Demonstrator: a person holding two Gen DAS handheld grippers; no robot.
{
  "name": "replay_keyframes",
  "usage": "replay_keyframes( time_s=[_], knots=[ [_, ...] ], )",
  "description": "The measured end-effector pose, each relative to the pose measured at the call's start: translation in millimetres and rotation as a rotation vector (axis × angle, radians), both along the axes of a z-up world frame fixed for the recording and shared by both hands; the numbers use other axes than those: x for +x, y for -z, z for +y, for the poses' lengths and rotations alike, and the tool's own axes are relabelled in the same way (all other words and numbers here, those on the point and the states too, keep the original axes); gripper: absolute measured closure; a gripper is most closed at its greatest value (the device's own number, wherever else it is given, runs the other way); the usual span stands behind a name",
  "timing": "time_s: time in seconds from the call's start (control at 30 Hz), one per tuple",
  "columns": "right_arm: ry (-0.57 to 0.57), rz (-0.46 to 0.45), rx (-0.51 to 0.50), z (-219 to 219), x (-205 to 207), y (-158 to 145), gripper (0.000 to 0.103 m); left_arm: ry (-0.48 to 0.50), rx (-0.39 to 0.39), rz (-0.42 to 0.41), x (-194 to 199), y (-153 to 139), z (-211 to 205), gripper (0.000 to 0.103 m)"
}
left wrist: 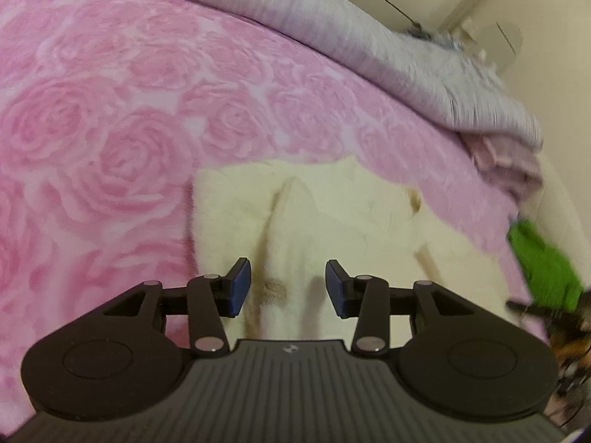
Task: Fold clothes
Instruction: 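Lift the hem with both grippers and fold it toward the collar, then lay the folded hem down and open both grippers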
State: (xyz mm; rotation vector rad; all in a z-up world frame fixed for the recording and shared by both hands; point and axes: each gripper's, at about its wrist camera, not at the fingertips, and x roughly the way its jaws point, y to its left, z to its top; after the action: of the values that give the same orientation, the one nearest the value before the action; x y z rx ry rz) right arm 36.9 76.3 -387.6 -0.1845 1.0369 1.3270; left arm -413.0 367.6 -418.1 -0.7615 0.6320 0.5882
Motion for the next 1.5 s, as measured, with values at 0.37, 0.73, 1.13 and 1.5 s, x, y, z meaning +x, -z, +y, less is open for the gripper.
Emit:
replay_keyframes(
  time_s=[0.37, 0.73, 1.13, 1.5],
  knots=[
    [0.005, -0.423, 0.084, -0.3, -34.7, -30.7, 0.096, -0.084, 0.163, -0.165, -46.8, -26.1, -1.3, 0.094],
    [0.014, -0.518, 0.16, 41.0, -29.6, -48.3, 0.096, -0.071, 0.345, -0.149, -16.4, -48.7, 17.5, 0.094],
    [0.004, -0.435, 0.024, 84.7, -6.4, 0.2, 0.096, -0.089, 0.264, -0.03, 10.8, 9.8, 46.7, 0.094],
    [0.045, -0.372, -0.06, 99.0, 4.7, 16.4, 0.094, -0.109, 0.207, 0.041, 31.6, 19.3, 65.0, 0.089]
  ],
)
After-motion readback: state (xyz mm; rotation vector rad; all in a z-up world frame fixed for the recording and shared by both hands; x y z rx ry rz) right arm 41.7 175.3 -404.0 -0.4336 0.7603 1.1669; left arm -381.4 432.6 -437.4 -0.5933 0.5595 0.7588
